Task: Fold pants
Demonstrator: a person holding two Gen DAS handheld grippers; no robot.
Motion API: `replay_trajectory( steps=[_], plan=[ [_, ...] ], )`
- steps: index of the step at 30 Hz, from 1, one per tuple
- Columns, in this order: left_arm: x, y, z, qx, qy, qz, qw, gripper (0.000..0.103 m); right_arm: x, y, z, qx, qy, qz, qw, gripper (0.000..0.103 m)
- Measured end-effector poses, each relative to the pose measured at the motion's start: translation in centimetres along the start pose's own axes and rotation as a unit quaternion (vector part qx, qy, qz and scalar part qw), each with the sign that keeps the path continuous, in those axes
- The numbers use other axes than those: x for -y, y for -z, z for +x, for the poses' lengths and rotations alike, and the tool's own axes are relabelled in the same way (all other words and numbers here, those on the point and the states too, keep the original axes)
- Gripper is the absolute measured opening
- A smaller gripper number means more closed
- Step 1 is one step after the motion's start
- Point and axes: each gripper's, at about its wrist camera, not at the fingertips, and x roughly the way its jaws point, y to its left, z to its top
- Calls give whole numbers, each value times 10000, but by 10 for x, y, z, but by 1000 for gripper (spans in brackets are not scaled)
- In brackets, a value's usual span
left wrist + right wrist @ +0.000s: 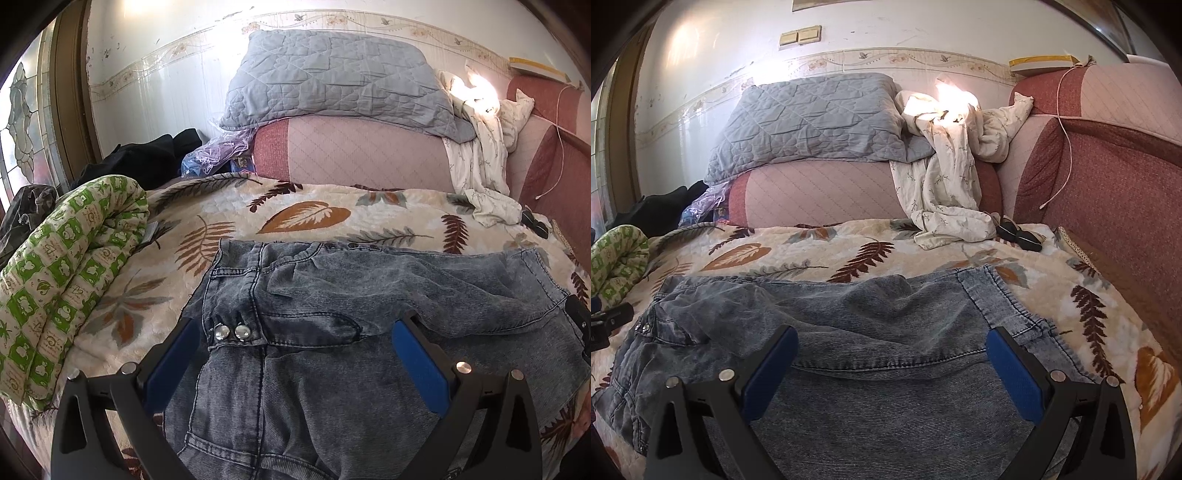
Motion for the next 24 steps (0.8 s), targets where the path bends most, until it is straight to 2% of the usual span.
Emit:
replay_trajectory(
  steps=[1,7,18,24],
  plan=[
    [0,0,0,1,1,4,10000,103,0,0,0,78,-12,16,10000,103],
    [-1,1,1,-16,3,6,10000,103,-2,1,1,-182,1,-34,9998,103],
    [0,2,4,-68,-10,31,10000,103,-1,1,1,-142,-6,-24,9999,103],
    [-17,-6,14,-310,46,-65,9995,103,5,-4,-2,-47,111,-138,9998,103]
  ],
)
